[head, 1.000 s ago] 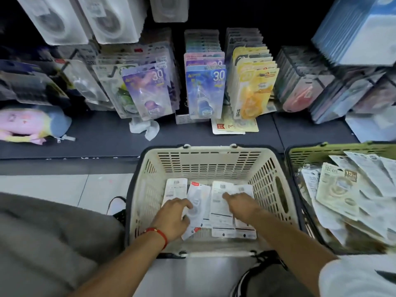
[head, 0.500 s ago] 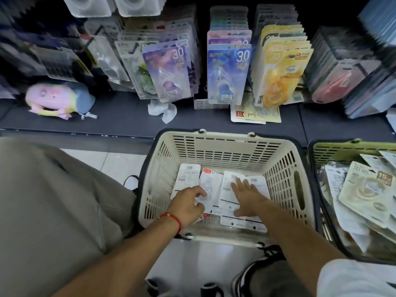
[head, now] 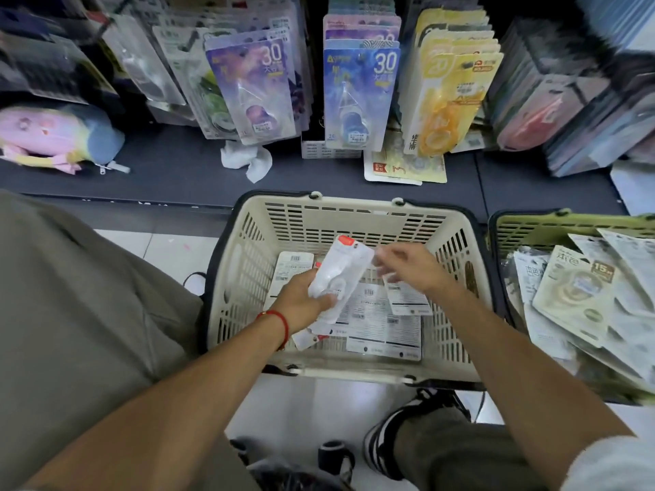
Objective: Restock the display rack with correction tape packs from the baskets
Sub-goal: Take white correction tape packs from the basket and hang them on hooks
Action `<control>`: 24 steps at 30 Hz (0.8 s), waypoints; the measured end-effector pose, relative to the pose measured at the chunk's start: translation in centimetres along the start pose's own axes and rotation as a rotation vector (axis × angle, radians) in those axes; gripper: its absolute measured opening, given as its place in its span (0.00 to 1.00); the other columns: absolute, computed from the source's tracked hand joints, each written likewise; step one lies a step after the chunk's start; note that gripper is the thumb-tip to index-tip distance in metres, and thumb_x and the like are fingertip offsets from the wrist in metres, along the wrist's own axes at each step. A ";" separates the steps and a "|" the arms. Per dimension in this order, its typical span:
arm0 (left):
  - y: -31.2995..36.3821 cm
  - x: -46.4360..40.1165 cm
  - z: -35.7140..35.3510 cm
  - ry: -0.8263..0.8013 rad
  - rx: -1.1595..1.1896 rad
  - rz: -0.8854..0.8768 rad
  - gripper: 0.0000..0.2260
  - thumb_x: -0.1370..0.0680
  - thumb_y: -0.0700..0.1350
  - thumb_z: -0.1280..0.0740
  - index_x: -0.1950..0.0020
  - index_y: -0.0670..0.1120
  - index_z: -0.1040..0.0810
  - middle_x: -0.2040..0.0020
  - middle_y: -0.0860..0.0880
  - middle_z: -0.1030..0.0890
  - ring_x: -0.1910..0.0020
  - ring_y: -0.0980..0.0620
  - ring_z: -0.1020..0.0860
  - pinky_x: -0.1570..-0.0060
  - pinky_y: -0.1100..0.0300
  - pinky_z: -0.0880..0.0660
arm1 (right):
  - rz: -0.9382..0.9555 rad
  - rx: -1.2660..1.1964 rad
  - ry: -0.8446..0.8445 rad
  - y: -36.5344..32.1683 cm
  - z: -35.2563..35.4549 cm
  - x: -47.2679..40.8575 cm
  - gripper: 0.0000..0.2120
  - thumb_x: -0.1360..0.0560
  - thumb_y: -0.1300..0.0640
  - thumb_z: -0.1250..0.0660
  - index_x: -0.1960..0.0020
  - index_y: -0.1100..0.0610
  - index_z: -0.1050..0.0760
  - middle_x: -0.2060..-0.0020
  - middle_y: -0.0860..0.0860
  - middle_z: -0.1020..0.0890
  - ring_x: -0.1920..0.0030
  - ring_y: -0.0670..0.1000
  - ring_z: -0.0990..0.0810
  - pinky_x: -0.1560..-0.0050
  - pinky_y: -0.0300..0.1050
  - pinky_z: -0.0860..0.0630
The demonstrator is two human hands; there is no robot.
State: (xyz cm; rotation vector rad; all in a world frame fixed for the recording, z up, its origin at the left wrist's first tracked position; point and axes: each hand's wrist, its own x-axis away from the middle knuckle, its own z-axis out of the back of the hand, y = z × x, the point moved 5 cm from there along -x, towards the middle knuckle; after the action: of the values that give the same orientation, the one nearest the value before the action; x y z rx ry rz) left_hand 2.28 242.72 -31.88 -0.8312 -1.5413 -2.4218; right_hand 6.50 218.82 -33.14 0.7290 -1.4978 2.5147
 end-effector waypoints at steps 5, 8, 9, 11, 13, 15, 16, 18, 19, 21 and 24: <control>-2.6 0.4 1.8 0.072 0.215 0.181 0.15 0.19 0.37 0.29 0.40 0.56 0.23 0.46 0.51 0.17 0.50 0.49 0.16 0.57 0.49 0.14 | -0.219 1.135 -0.226 8.5 -3.6 0.7 0.53 0.22 0.47 0.26 0.15 0.55 0.61 0.15 0.57 0.58 0.15 0.60 0.54 0.17 0.60 0.50; -3.1 0.7 2.7 0.071 0.308 0.206 0.15 0.18 0.38 0.29 0.43 0.59 0.23 0.45 0.51 0.16 0.49 0.46 0.15 0.62 0.51 0.14 | -0.176 1.210 -0.217 9.2 -3.6 0.4 0.55 0.24 0.54 0.25 0.15 0.55 0.64 0.15 0.56 0.59 0.15 0.59 0.56 0.17 0.60 0.53; -3.2 0.7 2.9 0.078 0.326 0.209 0.16 0.18 0.37 0.30 0.43 0.59 0.23 0.44 0.50 0.16 0.48 0.45 0.15 0.59 0.49 0.14 | -0.143 1.212 -0.193 8.6 -3.0 0.2 0.50 0.23 0.59 0.27 0.15 0.54 0.59 0.15 0.55 0.53 0.16 0.58 0.51 0.17 0.59 0.49; -3.1 0.7 3.1 0.097 0.347 0.211 0.16 0.18 0.37 0.30 0.40 0.58 0.22 0.42 0.49 0.17 0.46 0.45 0.16 0.57 0.49 0.14 | -0.097 1.125 -0.118 7.2 -1.7 0.1 0.37 0.21 0.64 0.33 0.16 0.50 0.45 0.19 0.54 0.35 0.22 0.58 0.34 0.21 0.56 0.36; -3.0 0.5 3.2 0.121 0.374 0.218 0.16 0.18 0.37 0.31 0.37 0.57 0.22 0.40 0.49 0.17 0.44 0.44 0.16 0.55 0.49 0.14 | -0.077 0.935 -0.028 5.3 -0.2 0.2 0.22 0.17 0.59 0.35 0.24 0.48 0.29 0.32 0.54 0.21 0.36 0.56 0.20 0.30 0.54 0.25; -2.8 0.4 3.2 0.150 0.393 0.219 0.15 0.18 0.38 0.31 0.35 0.55 0.22 0.38 0.47 0.17 0.42 0.43 0.17 0.51 0.47 0.15 | -0.064 0.760 0.083 2.9 1.5 0.0 0.12 0.17 0.55 0.35 0.35 0.51 0.21 0.46 0.54 0.15 0.50 0.54 0.16 0.41 0.54 0.19; -2.6 0.3 3.3 0.162 0.395 0.219 0.15 0.18 0.39 0.31 0.33 0.54 0.22 0.37 0.47 0.18 0.41 0.43 0.17 0.49 0.45 0.15 | -0.053 0.661 0.129 1.5 2.5 0.0 0.08 0.19 0.54 0.32 0.41 0.52 0.19 0.52 0.53 0.15 0.55 0.53 0.16 0.47 0.52 0.17; -2.2 0.3 3.3 0.171 0.402 0.221 0.15 0.17 0.43 0.30 0.30 0.54 0.22 0.36 0.48 0.19 0.39 0.44 0.19 0.45 0.44 0.16 | 0.005 0.368 0.126 -1.4 3.8 0.4 0.03 0.24 0.51 0.24 0.53 0.48 0.16 0.62 0.49 0.14 0.63 0.49 0.16 0.60 0.46 0.19; -2.0 0.4 3.1 0.155 0.416 0.212 0.15 0.17 0.47 0.29 0.31 0.55 0.22 0.37 0.50 0.19 0.39 0.47 0.19 0.44 0.44 0.16 | 0.035 0.228 0.066 -2.8 3.8 0.6 0.05 0.27 0.51 0.21 0.57 0.49 0.16 0.63 0.49 0.13 0.65 0.47 0.16 0.64 0.44 0.20; -1.3 0.7 2.4 0.042 0.494 0.182 0.13 0.20 0.56 0.27 0.36 0.59 0.20 0.40 0.56 0.18 0.41 0.53 0.19 0.44 0.45 0.16 | 0.057 0.045 -0.093 -5.0 2.2 1.3 0.06 0.29 0.53 0.18 0.55 0.52 0.15 0.61 0.50 0.12 0.65 0.48 0.14 0.66 0.43 0.19; -1.0 1.2 1.0 -0.177 0.504 0.147 0.20 0.25 0.54 0.21 0.34 0.57 0.20 0.40 0.53 0.14 0.42 0.48 0.14 0.47 0.43 0.15 | 0.076 -0.008 -0.091 -6.1 -1.0 0.5 0.13 0.30 0.55 0.17 0.50 0.56 0.18 0.60 0.53 0.12 0.64 0.53 0.14 0.65 0.49 0.16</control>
State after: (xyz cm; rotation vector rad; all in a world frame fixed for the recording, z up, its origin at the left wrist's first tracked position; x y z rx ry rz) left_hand 1.22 244.25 -31.74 -1.0182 -1.9534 -1.7730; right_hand 7.82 222.67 -28.46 0.8102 -1.5926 2.5616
